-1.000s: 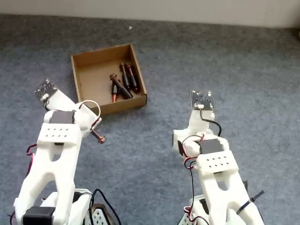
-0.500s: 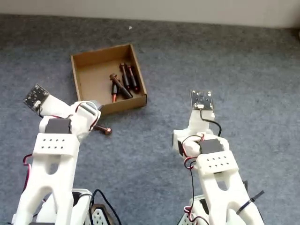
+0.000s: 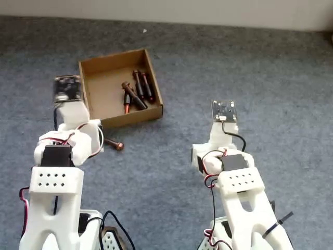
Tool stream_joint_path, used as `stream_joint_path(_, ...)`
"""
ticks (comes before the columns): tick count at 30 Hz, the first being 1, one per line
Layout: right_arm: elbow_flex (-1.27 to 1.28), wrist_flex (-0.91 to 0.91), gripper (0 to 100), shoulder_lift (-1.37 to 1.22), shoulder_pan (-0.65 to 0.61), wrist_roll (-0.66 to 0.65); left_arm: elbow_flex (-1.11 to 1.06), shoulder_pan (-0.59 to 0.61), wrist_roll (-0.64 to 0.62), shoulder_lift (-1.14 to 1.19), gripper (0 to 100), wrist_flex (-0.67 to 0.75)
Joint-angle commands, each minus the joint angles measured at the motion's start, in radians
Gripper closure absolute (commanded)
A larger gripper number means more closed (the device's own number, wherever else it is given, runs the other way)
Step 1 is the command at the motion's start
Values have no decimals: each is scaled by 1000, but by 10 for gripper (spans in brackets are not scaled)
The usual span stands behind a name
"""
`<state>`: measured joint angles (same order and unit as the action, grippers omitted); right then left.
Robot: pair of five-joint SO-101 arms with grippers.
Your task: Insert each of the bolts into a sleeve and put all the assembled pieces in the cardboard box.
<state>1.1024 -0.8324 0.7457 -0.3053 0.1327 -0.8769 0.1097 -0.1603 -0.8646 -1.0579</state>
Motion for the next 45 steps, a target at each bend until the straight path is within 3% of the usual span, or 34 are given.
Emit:
stream_joint_path(1,-8,18,994,28,13,0,2,-12,442,8,969,-5)
stream_joint_path(5,-8,18,994,28,13,0,12,-18,566,42,954,-3)
stream_joint_path(9,-8,18,994,28,13,0,38,-25,816,113,954,-26)
stream_joint_path(12,-8,19,994,28,13,0,96,-36,1019,216,954,-104)
stream_joint_path(16,-8,19,994,28,13,0,240,-50,1166,397,919,-206)
stream_joint_path(20,-8,19,994,28,13,0,412,-50,1200,591,807,-288)
stream_joint_path(31,-8,21,994,27,13,0,711,-50,1481,1018,832,-370)
stream_joint_path(45,-8,21,994,27,13,-2,786,-117,1487,1237,858,-359)
